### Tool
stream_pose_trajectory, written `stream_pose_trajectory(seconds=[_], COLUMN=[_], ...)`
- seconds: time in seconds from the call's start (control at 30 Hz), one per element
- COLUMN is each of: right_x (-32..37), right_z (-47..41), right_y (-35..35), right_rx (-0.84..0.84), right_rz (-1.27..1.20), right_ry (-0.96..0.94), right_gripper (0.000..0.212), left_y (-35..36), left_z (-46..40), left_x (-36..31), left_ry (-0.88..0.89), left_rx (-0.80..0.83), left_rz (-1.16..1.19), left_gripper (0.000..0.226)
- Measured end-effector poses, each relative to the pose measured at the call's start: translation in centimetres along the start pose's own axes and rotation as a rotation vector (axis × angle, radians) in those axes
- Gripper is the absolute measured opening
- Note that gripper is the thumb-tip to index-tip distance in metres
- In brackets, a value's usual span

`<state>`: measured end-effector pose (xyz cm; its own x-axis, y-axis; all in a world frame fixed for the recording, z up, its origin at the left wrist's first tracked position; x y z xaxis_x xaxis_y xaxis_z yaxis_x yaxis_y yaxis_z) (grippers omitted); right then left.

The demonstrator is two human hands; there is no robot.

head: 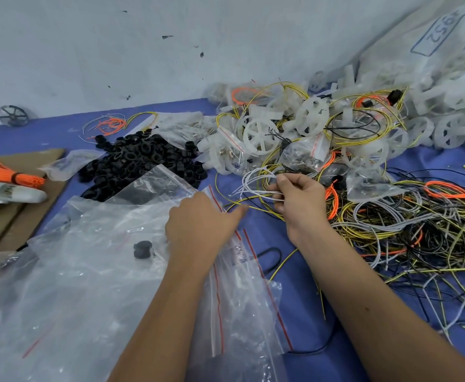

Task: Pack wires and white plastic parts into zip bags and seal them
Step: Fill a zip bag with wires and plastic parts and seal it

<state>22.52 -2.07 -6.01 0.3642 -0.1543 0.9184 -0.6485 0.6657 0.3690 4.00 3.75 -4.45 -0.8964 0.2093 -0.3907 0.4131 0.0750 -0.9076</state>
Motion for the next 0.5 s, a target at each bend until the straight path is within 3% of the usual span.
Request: stream_pose_trajectory(seconds=[0.1,0.27,0.5], right_x=[0.9,2.3,2.2], right_z=[0.3,1.2,1.5], right_y=[0.2,1.2,1.9], right_rx=[0.028,0.192,0.293], right_rz=[-0.021,-0.175,-0.261], right_ry=[-0.038,-0.058,0.017], right_gripper=[0.011,0.011,0.014], left_y=[0.1,0.0,-0.5], left_z=[0.2,0.0,-0.7], left_x=[-0.1,-0.1,0.8], left_ry=[-0.026,-0.01,-0.016], left_rx=[0.006,0.01,0.02], left_rz=[-0.068,-0.079,0.07], left_gripper=[0.06,0.025,0.019])
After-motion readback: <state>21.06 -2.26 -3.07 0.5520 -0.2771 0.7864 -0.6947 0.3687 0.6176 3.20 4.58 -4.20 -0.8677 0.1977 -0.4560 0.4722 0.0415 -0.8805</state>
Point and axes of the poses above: each hand's wrist, its own z-axis away from the middle knuckle, its own y-axis out of the palm, x = y × z, the point moved 6 cm from there along -z, towards the middle knuckle, and after that the axes turned 2 degrees about y, right-handed, at the moved point
